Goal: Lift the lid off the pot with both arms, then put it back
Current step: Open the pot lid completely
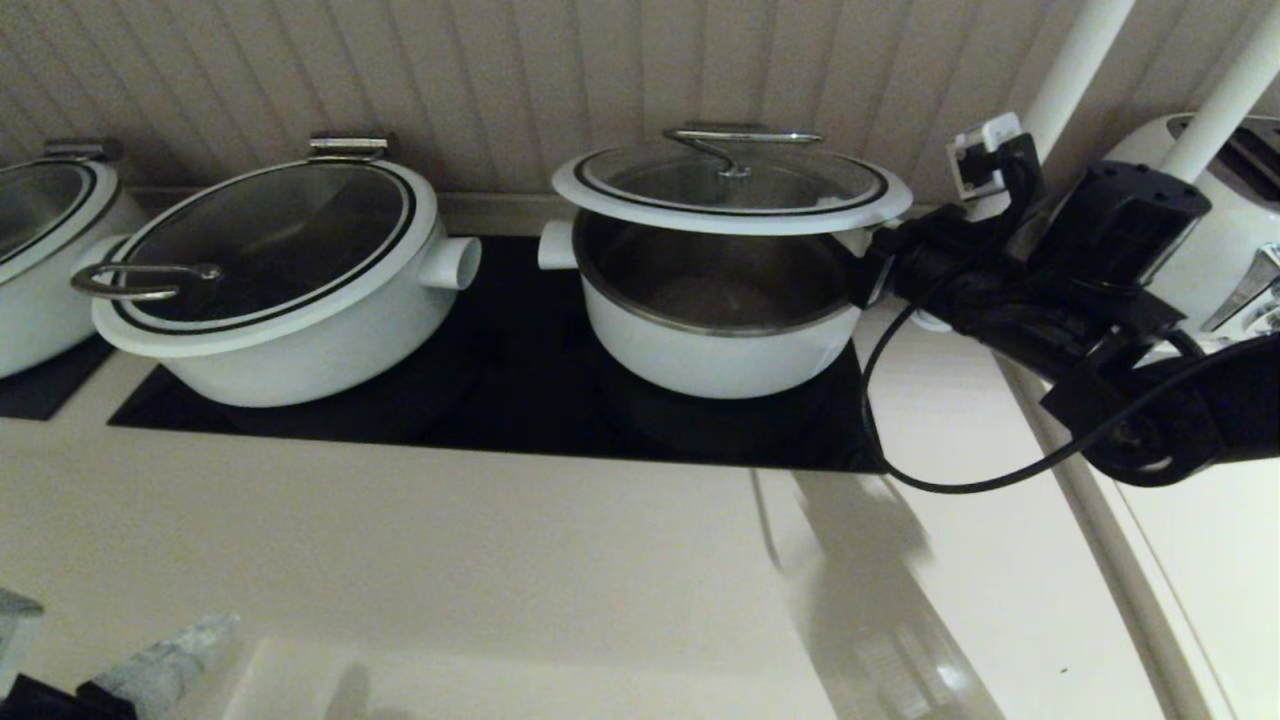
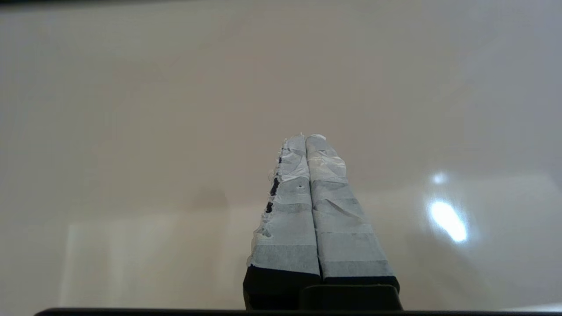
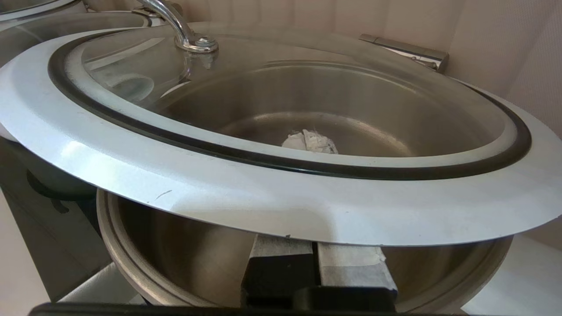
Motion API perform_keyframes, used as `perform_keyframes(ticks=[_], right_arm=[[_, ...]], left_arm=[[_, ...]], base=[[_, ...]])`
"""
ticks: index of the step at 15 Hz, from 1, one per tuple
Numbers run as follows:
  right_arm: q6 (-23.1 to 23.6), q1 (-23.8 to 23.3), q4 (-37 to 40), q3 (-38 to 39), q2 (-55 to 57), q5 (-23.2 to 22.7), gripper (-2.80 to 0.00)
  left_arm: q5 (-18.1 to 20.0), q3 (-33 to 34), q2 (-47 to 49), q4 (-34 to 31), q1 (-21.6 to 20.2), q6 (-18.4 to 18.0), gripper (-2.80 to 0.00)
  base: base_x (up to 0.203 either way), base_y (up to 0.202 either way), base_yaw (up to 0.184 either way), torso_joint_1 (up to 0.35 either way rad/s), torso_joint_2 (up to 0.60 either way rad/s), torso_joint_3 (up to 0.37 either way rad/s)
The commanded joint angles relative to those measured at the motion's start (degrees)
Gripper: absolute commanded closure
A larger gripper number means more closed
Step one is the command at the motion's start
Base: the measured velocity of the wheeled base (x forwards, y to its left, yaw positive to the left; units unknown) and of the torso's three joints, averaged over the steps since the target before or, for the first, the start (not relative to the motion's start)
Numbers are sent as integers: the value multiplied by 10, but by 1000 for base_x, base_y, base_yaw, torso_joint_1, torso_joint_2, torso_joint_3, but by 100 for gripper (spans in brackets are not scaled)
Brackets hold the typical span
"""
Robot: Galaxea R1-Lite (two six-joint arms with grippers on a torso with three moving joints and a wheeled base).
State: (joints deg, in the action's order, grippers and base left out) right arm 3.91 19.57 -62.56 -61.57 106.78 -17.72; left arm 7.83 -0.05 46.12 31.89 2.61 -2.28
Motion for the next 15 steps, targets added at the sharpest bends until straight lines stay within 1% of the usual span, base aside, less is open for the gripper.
perform_keyframes(ticks=[1, 3, 4, 5, 6, 7, 10, 12, 15], right_arm=[[0, 0, -4, 0, -1, -1, 0], [0, 0, -4, 0, -1, -1, 0], [0, 0, -4, 1, -2, -1, 0], [0, 0, -4, 1, -3, -1, 0], [0, 0, -5, 1, -3, -1, 0], [0, 0, -5, 1, -3, -1, 0], [-1, 0, -5, 1, -3, -1, 0], [-1, 0, -5, 1, -1, -1, 0], [-1, 0, -5, 1, 1, -2, 0]], left_arm=[[1, 0, -117, -89, 0, 0, 0], [0, 0, -205, -172, 0, 0, 0], [-1, -6, -253, -226, 2, 1, 0], [-5, -15, -289, -296, 3, 5, 0], [-12, -19, -304, -334, 4, 8, 0], [-29, -19, -306, -332, 5, 11, 0], [-29, -19, -306, -331, 6, 15, 0], [-36, -18, -306, -332, 5, 47, 0], [-46, -18, -363, -332, -14, 68, 0]], base=[[0, 0, 0, 0, 0, 0], [0, 0, 0, 0, 0, 0], [0, 0, 0, 0, 0, 0], [0, 0, 0, 0, 0, 0], [0, 0, 0, 0, 0, 0], [0, 0, 0, 0, 0, 0], [0, 0, 0, 0, 0, 0], [0, 0, 0, 0, 0, 0], [0, 0, 0, 0, 0, 0]])
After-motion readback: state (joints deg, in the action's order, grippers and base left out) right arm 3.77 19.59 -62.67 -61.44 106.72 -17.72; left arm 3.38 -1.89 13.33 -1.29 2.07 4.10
